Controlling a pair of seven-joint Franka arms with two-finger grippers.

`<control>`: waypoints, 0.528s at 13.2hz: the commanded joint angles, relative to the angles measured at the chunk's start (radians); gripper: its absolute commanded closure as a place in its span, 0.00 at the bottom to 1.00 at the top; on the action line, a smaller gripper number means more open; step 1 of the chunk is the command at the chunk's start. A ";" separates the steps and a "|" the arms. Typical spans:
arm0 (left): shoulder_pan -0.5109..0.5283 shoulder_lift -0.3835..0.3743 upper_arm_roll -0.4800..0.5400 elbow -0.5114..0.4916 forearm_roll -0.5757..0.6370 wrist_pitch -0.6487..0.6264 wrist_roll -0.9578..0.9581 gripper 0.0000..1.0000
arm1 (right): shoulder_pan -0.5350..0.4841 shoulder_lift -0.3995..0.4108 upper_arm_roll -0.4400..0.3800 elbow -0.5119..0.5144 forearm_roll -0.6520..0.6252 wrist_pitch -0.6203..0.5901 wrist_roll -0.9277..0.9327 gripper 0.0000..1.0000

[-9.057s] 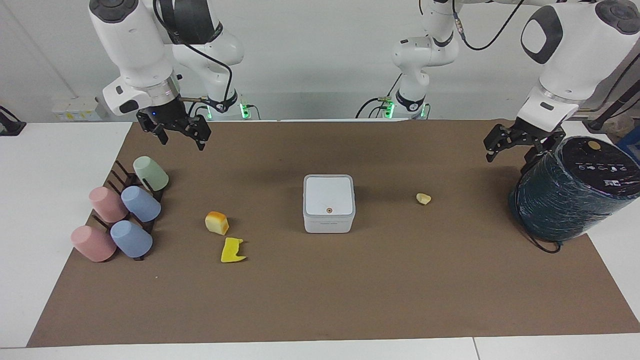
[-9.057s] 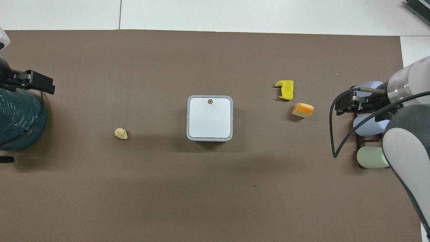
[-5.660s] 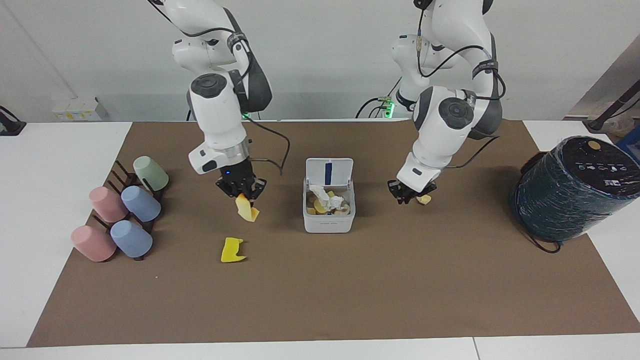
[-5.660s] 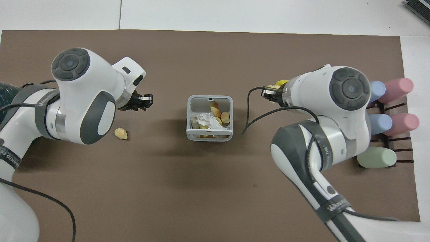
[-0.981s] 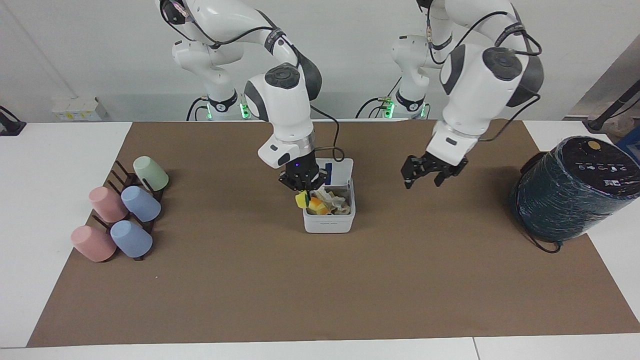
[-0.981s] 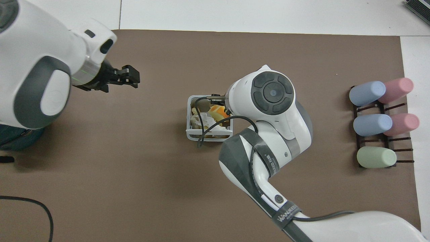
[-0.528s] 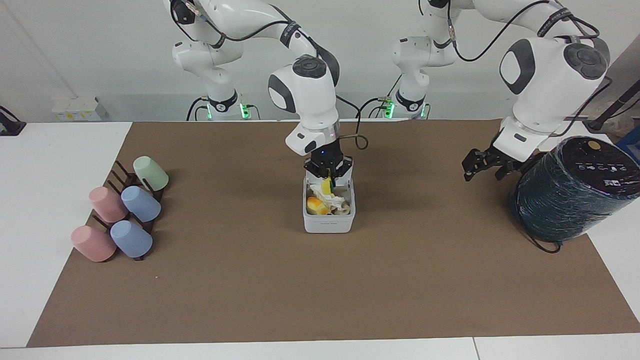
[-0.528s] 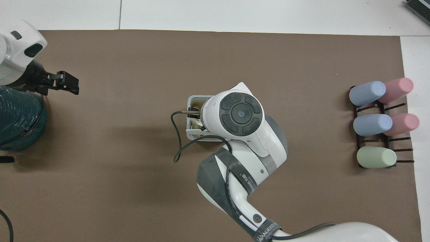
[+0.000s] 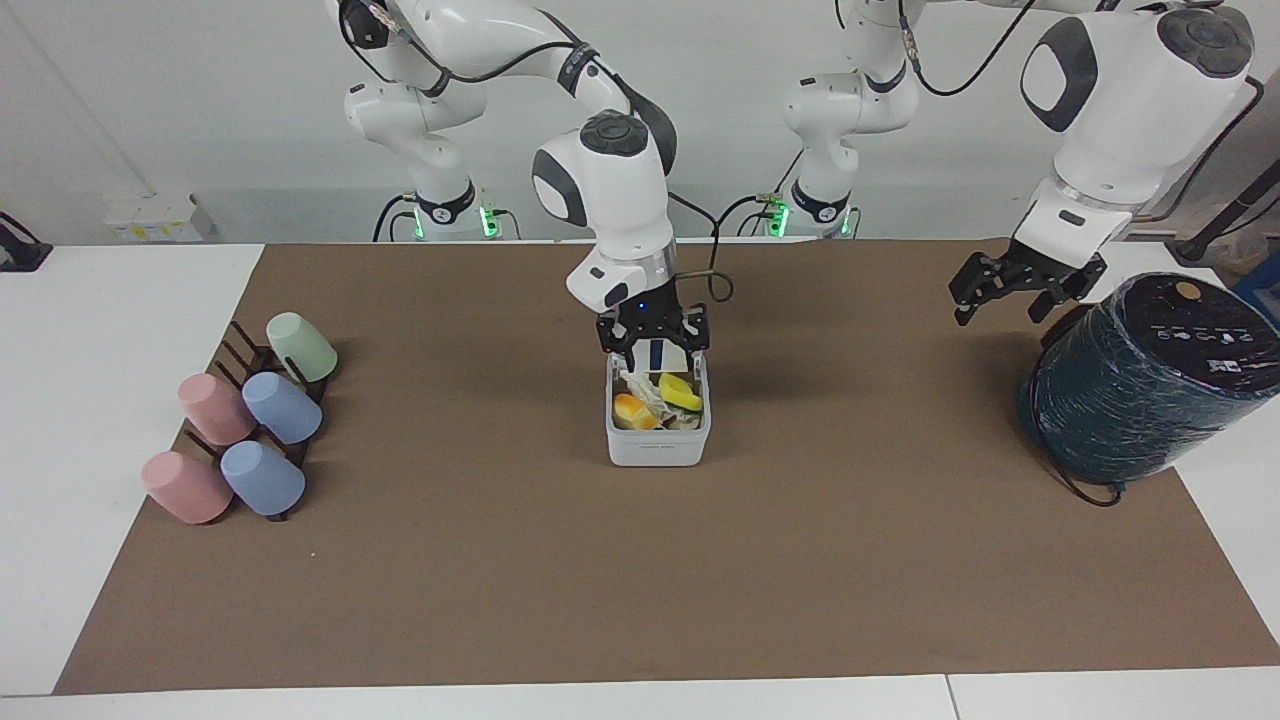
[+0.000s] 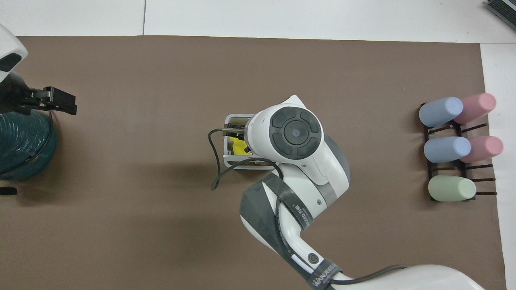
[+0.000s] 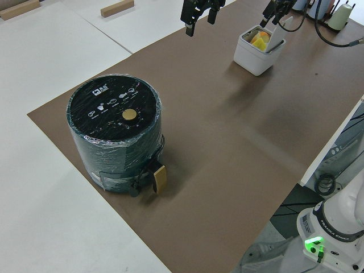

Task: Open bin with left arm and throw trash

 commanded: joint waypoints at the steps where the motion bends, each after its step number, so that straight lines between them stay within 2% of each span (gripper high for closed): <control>1: 0.004 -0.017 -0.006 -0.028 0.024 0.005 0.009 0.00 | -0.076 -0.040 0.002 -0.011 -0.029 0.000 -0.001 0.00; 4: 0.002 -0.017 -0.006 -0.028 0.024 0.015 0.009 0.00 | -0.154 -0.106 0.004 -0.034 -0.058 -0.054 -0.019 0.00; 7: 0.004 -0.017 -0.006 -0.029 0.024 0.022 0.011 0.00 | -0.220 -0.170 0.008 -0.034 -0.057 -0.133 -0.127 0.00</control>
